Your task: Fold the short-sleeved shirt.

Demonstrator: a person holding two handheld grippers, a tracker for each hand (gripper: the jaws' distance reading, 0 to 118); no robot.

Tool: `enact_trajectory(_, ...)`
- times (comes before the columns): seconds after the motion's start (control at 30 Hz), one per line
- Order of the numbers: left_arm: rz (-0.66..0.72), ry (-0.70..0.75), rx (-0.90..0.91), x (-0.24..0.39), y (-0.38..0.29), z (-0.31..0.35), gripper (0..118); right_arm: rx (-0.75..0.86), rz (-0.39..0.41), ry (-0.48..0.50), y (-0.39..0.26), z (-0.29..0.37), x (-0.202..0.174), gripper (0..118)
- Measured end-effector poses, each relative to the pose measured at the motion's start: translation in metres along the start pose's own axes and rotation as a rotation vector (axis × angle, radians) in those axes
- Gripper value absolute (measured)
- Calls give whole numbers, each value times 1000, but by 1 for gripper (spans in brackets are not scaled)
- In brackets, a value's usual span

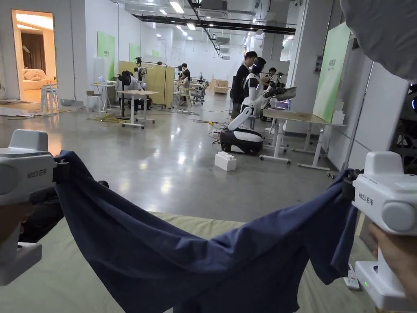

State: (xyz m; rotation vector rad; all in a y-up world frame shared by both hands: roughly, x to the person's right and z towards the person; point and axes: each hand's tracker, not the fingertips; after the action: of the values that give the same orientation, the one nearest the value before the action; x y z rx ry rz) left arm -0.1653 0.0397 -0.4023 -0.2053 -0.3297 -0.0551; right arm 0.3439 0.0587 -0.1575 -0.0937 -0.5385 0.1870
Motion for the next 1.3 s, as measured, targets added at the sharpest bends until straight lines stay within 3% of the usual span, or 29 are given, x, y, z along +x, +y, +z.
enact_trajectory(0.5,17,49,-29,-5,36,-68,3,5,18,-83,47,-80,12,1)
enact_trajectory(0.83,-23,72,7,-5,52,-84,3,54,45,-131,70,-95,16,1)
enact_trajectory(1.03,-5,44,-46,1,10,-83,3,2,47,-118,26,-74,5,1)
enact_trajectory(1.3,66,13,-159,7,-98,-59,3,-134,56,-89,-76,-53,1,1)
